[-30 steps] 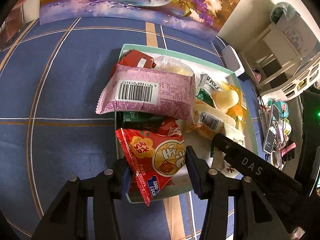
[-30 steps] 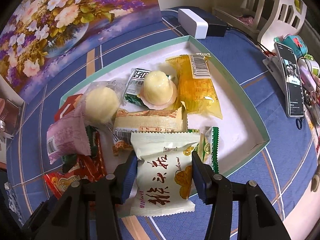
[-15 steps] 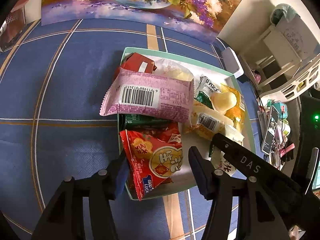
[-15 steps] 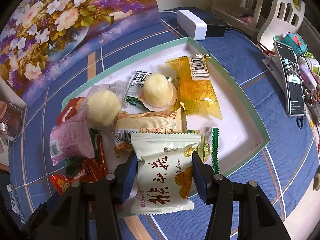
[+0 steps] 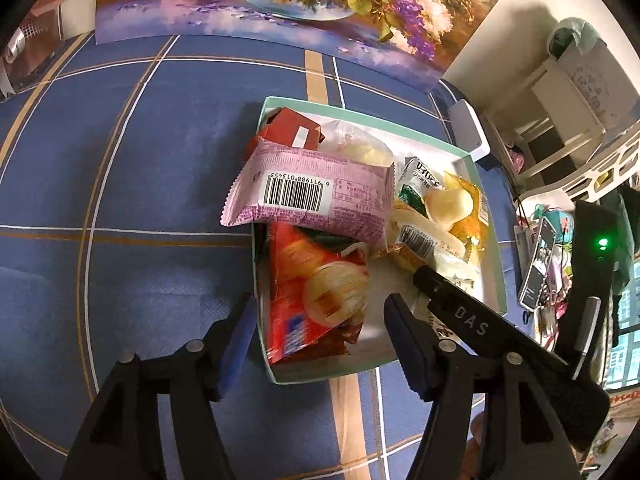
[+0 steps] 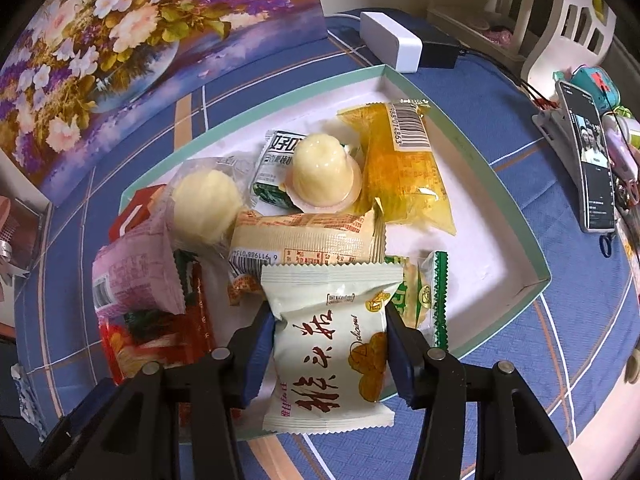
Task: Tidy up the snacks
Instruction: 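Carry the red bag and pastry pack into the tray and open both tools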
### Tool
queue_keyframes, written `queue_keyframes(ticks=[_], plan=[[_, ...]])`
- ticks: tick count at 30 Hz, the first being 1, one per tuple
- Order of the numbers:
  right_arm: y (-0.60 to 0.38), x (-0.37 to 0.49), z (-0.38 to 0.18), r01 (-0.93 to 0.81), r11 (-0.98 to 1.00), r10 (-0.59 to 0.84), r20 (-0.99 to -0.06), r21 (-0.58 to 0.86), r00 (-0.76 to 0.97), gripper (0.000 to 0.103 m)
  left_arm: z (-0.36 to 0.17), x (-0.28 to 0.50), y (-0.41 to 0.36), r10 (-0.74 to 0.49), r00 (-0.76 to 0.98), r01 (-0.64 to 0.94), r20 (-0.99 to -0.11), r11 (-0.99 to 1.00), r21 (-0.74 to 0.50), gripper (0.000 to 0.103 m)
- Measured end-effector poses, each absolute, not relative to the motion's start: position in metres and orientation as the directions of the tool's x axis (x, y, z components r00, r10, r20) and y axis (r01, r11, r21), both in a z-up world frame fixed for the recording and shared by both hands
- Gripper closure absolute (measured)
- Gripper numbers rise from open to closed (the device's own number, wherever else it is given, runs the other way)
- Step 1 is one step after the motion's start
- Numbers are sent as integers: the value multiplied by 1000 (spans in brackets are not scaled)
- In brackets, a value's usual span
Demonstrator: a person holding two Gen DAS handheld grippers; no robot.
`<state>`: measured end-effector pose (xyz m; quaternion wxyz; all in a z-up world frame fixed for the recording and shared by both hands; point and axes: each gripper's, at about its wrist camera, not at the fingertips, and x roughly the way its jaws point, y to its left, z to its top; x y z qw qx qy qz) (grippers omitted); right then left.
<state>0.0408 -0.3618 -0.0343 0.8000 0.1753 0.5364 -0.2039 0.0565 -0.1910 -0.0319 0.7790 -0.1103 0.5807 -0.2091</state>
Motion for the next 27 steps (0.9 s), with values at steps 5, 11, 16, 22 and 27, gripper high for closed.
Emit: queue_keyframes(ticks=[5, 11, 16, 22, 27], plan=[[-364, 39, -29, 515, 854, -133, -927, 72, 352, 47, -23, 56, -185, -471, 251, 191, -846, 881, -434, 36], [-364, 37, -19, 512, 856, -142, -916, 78, 376, 47, -9, 57, -172, -469, 300, 173, -831, 883, -436, 36], [-363, 38, -20, 507, 858, -134, -915, 85, 380, 35, -8, 62, -161, -394, 342, 138, -853, 919, -369, 26], [-359, 41, -22, 490, 869, -140, -917, 67, 374, 32, -18, 68, -150, -343, 351, 90, -871, 939, -333, 23], [-358, 41, -24, 489, 871, -146, -918, 58, 369, 22, -26, 71, -149, -272, 358, 80, -893, 962, -261, 21]])
